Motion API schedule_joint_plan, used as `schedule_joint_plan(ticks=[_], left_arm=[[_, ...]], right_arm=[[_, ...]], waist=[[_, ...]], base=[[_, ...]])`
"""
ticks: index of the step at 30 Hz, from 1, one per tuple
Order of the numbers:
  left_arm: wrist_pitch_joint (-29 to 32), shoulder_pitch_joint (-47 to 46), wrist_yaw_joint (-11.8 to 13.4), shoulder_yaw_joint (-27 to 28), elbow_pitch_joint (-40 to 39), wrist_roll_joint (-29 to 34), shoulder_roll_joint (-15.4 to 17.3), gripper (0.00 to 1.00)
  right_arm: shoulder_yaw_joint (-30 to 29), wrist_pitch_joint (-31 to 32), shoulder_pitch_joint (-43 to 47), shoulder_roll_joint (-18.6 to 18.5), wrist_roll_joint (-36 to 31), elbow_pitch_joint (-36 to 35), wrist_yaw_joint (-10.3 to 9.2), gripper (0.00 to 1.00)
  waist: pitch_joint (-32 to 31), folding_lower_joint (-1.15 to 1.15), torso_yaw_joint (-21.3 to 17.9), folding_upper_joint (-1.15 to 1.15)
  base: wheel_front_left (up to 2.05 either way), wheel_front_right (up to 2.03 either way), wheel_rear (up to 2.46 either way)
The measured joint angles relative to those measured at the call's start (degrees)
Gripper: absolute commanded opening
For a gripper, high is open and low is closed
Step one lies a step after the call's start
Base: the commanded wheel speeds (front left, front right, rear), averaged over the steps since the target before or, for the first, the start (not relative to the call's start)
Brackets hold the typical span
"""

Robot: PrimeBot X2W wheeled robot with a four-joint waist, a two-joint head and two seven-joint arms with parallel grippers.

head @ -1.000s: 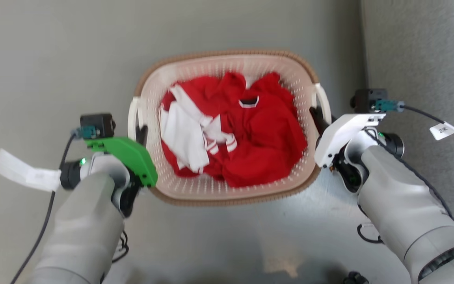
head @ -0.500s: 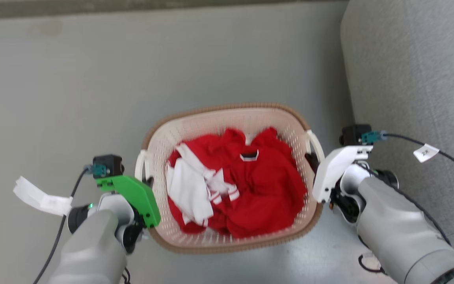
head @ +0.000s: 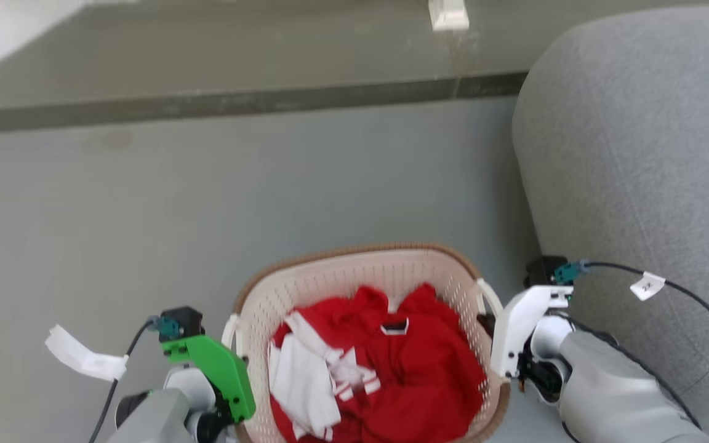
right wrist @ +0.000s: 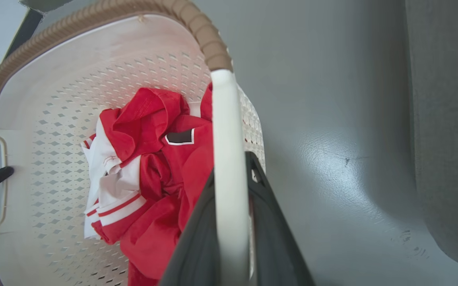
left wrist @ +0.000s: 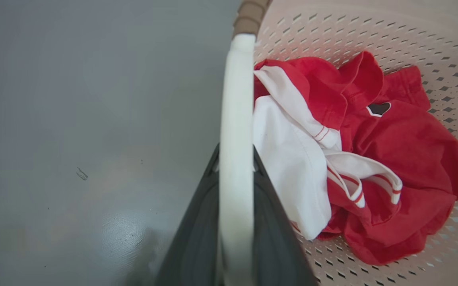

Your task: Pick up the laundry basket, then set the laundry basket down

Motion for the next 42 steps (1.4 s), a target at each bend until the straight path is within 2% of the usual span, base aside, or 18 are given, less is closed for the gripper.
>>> schedule_joint_plan(ticks=[10,42], left_arm=[[2.6,1.0,0.0,-0.2,0.3,-2.3,-0.1,0.0],[4.0,1.0,0.0,-1.8,0.1,-4.5,0.1,0.0]], right_arm=[[0.7,2.1,0.8,0.1,1.0,0.4,0.0,0.0],[3.0,3.0,0.8,-0.5,3.6,0.4,-0.03,0.0]], waist=[[-4.7,0.0,0.0,0.0],[-4.7,0.0,-0.3,0.0]], base=[[0.0,0.0,0.0],[0.0,0.0,0.0]])
